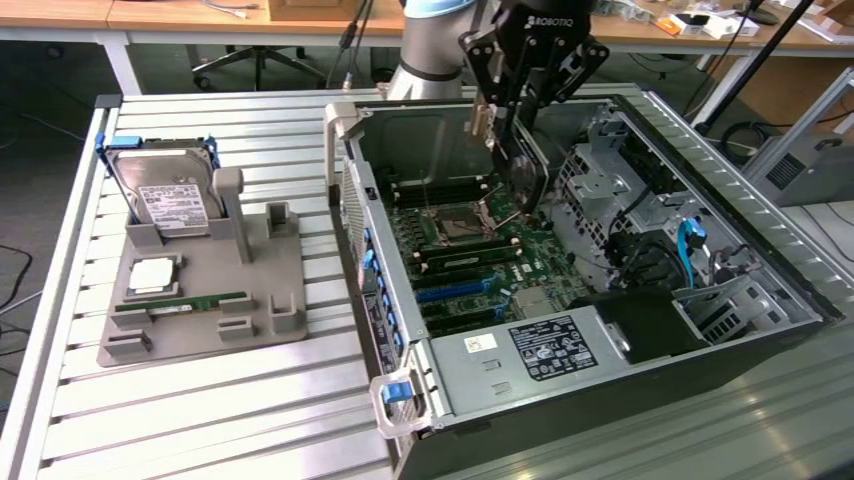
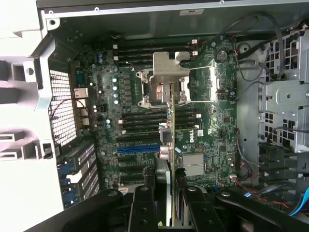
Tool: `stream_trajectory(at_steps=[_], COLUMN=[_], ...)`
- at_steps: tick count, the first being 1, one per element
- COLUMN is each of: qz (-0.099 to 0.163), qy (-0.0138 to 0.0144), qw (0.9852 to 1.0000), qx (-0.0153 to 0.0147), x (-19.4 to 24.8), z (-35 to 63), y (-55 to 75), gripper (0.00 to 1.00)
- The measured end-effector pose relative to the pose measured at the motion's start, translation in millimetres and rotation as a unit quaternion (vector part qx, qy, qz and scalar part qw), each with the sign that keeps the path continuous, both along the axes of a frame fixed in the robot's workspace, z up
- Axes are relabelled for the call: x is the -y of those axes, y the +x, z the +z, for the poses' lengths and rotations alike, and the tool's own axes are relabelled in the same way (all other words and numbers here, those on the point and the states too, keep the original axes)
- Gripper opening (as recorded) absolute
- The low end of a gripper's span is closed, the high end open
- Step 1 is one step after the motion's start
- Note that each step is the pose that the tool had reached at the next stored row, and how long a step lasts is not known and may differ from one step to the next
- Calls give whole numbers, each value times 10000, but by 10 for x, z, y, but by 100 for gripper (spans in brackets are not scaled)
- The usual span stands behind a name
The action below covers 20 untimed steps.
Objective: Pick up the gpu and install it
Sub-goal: 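Pick up the gpu and move the gpu toward the slot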
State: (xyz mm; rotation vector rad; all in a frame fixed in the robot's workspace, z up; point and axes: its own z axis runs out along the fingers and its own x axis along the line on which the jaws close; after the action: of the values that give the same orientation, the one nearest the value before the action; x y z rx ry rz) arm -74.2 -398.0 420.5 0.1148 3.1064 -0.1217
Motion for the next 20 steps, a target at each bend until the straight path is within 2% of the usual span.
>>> stream_trajectory(at_steps=[20], qz=[0], qy=[-30], qw=[10000], qx=[0], x=[0], z=[-5], y=[91], gripper=[27])
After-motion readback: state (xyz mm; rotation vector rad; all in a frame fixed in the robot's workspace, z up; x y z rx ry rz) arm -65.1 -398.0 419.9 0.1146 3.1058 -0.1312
